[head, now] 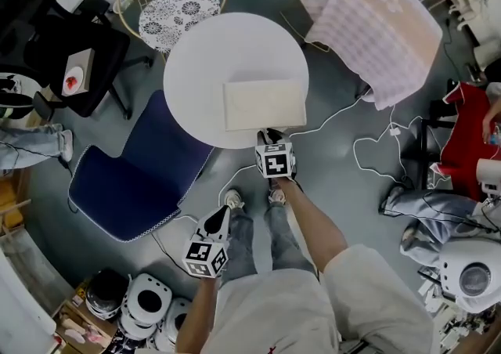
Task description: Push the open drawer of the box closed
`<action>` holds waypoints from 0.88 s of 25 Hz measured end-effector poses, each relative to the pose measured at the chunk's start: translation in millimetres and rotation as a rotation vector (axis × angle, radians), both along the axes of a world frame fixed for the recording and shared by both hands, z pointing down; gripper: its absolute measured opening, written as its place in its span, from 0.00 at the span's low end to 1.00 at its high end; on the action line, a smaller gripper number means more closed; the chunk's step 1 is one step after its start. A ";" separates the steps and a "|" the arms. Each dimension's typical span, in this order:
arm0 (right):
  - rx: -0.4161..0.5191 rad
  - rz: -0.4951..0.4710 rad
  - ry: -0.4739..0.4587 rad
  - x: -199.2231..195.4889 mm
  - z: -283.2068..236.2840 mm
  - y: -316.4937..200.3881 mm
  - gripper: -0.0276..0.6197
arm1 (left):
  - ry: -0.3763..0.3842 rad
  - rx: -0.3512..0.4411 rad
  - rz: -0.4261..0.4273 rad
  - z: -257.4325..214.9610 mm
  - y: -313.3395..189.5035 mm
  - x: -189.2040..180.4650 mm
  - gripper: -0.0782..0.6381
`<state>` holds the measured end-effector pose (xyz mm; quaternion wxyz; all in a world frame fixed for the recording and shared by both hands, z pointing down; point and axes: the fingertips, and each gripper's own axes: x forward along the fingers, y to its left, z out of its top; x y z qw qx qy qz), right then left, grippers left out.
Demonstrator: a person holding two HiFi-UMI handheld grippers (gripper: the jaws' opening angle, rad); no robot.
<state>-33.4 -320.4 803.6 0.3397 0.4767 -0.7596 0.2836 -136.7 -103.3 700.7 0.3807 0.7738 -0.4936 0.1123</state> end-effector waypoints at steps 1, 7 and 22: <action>0.002 -0.003 0.001 0.3 0.2 -0.3 0.17 | 0.000 0.000 0.000 0.3 -0.4 -0.4 0.13; 0.014 -0.013 -0.004 -0.5 0.2 1.1 0.18 | 0.002 0.006 0.006 -0.4 -1.7 -2.2 0.13; 0.024 0.042 -0.051 13.4 -45.7 72.6 0.18 | 0.018 0.075 0.125 -25.9 -31.5 7.0 0.13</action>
